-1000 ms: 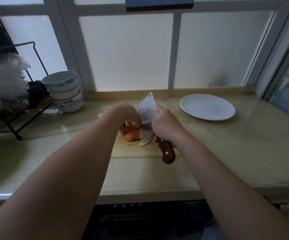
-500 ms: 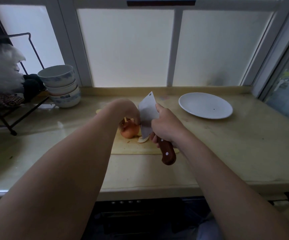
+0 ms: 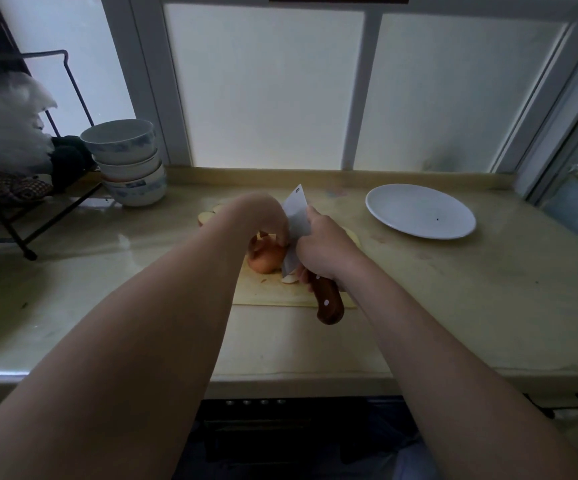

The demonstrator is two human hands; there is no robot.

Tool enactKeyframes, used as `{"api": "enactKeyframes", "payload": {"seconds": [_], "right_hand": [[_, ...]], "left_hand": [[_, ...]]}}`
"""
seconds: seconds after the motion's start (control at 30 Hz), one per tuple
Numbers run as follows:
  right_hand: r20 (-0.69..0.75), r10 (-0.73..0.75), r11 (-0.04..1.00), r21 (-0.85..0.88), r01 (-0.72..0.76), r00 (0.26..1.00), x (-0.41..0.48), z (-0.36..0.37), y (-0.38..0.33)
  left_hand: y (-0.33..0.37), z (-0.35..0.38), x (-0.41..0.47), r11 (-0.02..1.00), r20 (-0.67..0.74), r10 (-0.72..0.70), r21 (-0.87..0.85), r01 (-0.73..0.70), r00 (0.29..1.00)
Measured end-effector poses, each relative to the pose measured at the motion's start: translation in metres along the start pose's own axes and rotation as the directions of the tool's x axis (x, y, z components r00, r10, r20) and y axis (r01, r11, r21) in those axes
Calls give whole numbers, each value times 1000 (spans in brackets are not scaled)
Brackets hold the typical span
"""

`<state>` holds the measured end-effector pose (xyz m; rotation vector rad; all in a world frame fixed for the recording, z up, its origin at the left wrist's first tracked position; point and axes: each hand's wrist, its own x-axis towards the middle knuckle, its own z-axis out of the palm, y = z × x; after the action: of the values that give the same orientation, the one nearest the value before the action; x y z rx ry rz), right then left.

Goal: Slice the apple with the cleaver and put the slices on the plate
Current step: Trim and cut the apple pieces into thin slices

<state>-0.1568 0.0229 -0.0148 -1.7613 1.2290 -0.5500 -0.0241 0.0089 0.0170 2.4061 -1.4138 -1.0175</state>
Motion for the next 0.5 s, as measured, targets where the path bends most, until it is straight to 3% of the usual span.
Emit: {"api": "enactKeyframes", "payload": {"seconds": [0.5], "right_hand": [[55,-16,965,-261,30,998,6,16,-12]], "left_hand": [[-2,1,-3,1000,-42,21,-15,-22,999]]}}
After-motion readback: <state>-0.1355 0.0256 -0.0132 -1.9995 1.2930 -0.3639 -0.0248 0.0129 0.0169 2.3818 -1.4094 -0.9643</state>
